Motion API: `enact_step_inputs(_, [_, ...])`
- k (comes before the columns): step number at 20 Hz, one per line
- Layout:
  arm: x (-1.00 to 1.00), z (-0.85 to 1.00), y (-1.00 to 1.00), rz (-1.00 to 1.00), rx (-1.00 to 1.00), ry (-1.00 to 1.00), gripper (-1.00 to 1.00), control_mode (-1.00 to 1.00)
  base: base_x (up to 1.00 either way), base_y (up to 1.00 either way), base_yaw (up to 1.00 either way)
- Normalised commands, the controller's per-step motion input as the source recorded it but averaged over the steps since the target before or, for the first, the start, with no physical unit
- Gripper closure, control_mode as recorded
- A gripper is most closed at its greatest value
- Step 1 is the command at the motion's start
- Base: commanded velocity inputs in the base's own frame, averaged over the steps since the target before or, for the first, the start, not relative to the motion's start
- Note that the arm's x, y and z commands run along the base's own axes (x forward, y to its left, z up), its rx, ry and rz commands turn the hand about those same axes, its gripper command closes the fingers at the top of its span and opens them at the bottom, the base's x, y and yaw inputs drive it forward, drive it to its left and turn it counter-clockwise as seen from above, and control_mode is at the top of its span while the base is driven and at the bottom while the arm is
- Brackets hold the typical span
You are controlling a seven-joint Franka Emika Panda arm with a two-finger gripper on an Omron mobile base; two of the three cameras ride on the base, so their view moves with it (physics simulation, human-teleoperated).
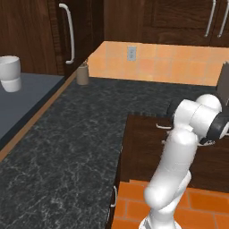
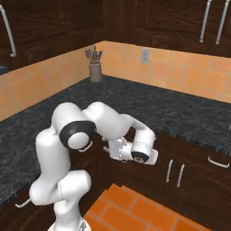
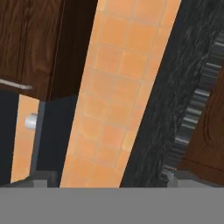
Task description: Take a straw from the drawer in front and place it inside the glass cup on the dining counter.
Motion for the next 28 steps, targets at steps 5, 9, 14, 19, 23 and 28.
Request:
enact_step_inputs(5, [0.25,-0.55,0.46,-0.30,-0.04,0.00,-1.00,-1.00,0.00,0.00,0.00])
enact_step_inputs(9, [0.08,-0.37,0.98,-0.51,-0.10,0.00,-1.00,-1.00,0.00,0.00,0.00])
enact_step_inputs(14, [0.25,-0.14,0.42,-0.30,-0.03,0.11,-1.00,-1.00,0.00,0.00,0.00])
enact_step_inputs(19, [0.50,-0.12,0.02,-0.01,0.00,0.35,-1.00,-1.00,0.00,0.00,0.00])
enact_step_inputs(23, [0.23,-0.42,0.06,0.02,0.00,0.35,-1.00,-1.00,0.00,0.00,0.00])
enact_step_inputs(28, [0.00,-0.57,0.20,0.06,0.01,0.09,-1.00,-1.00,0.00,0.00,0.00])
